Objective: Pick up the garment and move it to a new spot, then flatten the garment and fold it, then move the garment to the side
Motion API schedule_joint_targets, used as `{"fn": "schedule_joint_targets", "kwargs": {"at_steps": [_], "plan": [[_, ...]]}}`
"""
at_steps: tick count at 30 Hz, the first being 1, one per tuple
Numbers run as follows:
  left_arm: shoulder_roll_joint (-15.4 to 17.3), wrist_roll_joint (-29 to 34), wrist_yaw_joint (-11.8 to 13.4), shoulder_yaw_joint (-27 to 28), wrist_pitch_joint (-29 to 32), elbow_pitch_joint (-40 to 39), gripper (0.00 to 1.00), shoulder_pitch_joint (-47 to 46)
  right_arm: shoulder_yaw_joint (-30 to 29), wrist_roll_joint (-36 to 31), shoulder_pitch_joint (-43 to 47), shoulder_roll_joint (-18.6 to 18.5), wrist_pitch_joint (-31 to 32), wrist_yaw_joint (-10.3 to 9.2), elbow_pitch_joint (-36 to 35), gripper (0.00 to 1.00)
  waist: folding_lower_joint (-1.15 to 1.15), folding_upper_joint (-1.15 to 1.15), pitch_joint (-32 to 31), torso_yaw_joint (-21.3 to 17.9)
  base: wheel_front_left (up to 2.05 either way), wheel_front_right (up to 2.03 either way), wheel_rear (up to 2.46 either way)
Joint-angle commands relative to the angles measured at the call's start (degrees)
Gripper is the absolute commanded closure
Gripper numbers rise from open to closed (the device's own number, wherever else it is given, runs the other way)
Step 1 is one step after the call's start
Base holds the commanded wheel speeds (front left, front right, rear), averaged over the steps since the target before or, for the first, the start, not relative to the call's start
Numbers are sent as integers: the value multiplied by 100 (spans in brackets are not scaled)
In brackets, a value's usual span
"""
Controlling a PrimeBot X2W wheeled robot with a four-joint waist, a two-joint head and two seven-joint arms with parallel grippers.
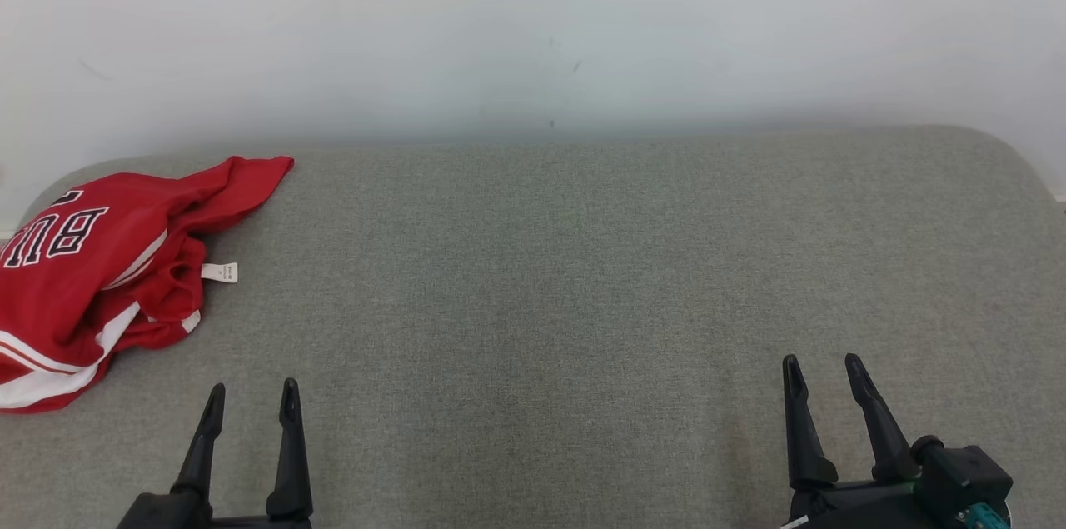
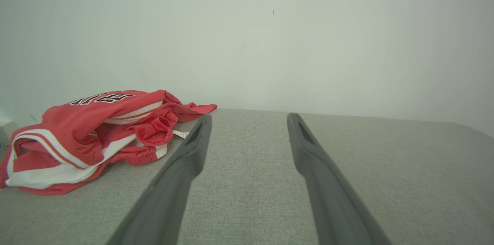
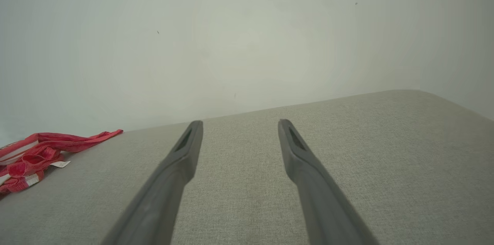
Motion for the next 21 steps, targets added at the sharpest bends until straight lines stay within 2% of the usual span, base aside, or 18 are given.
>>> {"fn": "schedule_joint_targets", "kwargs": {"at_steps": [1, 9, 21], "plan": [[-9, 135, -31, 8, -63, -14, 0, 66, -4, -127, 53, -4, -57, -10, -29, 0, 0, 0, 0, 2, 0, 0, 0], [23, 547, -56, 44, -140, 119, 0, 102, -1, -477, 100, -3, -132, -11, -53, 0, 0, 0, -23, 16, 0, 0, 0], [78, 705, -64, 127, -215, 474, 0, 116, -19, -771, 122, -3, -204, -12, 54, 0, 0, 0, -123, 49, 0, 0, 0]]}}
